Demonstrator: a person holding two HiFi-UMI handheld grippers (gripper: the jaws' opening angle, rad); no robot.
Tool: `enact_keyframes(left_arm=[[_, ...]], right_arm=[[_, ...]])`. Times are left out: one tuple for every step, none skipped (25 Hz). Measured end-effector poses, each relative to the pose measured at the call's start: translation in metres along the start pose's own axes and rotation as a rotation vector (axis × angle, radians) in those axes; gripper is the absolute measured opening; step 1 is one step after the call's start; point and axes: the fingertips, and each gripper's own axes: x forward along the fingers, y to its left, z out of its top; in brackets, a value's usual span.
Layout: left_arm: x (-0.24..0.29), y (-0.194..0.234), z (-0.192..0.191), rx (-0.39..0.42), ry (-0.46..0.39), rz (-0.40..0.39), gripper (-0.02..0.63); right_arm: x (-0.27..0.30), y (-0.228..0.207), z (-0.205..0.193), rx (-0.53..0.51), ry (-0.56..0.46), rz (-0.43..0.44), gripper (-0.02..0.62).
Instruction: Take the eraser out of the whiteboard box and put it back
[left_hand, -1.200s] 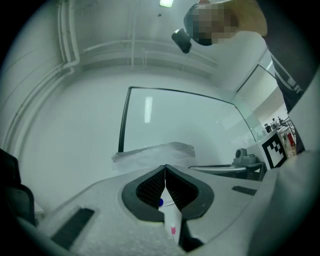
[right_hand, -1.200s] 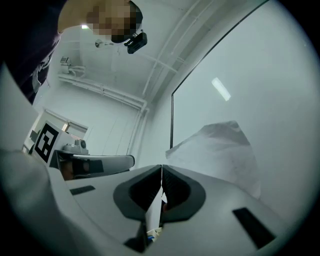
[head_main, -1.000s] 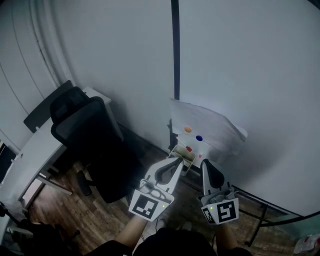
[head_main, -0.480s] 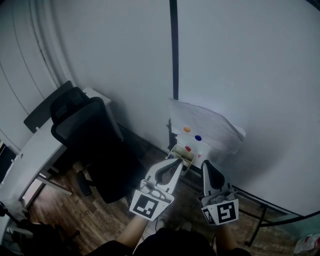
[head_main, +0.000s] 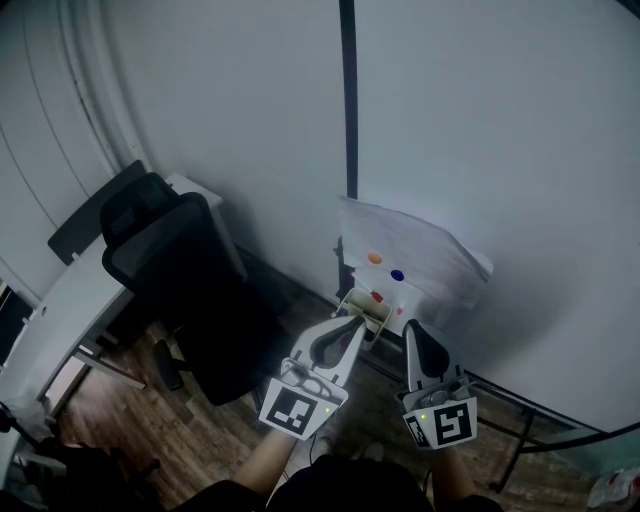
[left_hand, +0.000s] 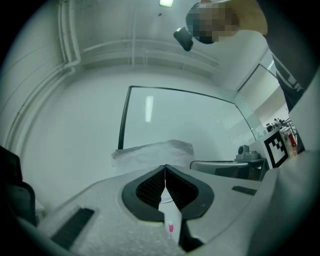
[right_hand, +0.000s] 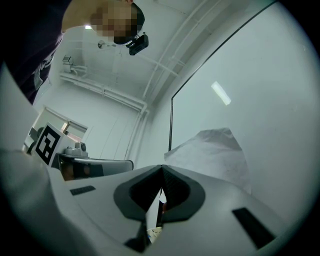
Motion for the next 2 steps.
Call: enact_keyframes(left_arm=[[0.0003, 0.0005, -0.0012, 0.001, 0.001, 0.0, 0.006], [0.0007, 0.001, -0.0024, 0.002, 0.002, 0.0, 0.006]], right_arm=[[0.0005, 0.0003, -0.0006, -0.001, -0.001, 0.001, 0.002], [0.0011, 0.0005, -0.0012, -0.002, -0.003, 0.003, 0.002]])
